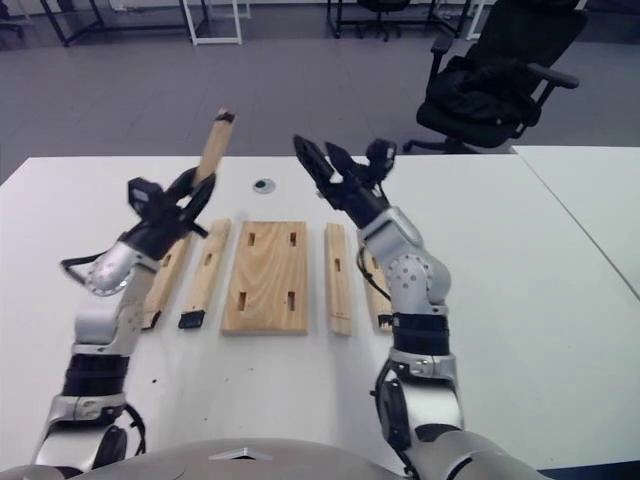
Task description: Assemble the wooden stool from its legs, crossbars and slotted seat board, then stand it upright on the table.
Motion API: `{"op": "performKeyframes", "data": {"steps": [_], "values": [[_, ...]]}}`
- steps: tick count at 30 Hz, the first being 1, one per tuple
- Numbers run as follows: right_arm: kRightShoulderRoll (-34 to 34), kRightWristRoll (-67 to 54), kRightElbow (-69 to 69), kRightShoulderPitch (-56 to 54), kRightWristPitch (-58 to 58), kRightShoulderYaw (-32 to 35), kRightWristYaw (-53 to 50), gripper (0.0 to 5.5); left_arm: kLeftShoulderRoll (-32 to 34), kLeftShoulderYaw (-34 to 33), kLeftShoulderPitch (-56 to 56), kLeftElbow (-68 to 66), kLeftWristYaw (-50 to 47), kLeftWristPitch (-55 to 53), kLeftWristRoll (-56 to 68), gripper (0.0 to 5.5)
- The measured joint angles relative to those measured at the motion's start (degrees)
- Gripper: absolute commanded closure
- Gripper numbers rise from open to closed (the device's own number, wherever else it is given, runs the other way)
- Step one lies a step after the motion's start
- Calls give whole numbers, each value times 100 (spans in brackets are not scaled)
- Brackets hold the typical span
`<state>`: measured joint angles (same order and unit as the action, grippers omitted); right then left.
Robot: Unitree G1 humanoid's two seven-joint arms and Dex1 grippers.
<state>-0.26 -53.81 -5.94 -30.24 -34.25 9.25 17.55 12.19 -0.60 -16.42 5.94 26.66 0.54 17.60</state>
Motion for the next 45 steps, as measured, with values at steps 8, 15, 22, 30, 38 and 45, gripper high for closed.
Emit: {"op": "performKeyframes", "data": {"steps": [8,15,22,30,38,45], "values": [[307,-907,-509,-151,-735,-42,-844,272,-235,670,-238,349,509,155,-23,421],[119,-1133,-729,-169,-844,68,-1070,409,-5,707,-18,366,733,388,-81,421],[-98,-1223,-793,-167,-1071,78,-1279,507,112,706,-18,367,779,534,-242,421],[-125,-971,-840,-81,-709,173,-1532,509,192,725,-3,81,644,696,-740,330],[-288,1059,-737,2202,587,235,-1585,509,204,111,695,-342,-57,649,-863,207],[35,1641,-315,2367,1107,89,-1546,509,-17,99,694,-340,-234,350,-806,207]]}}
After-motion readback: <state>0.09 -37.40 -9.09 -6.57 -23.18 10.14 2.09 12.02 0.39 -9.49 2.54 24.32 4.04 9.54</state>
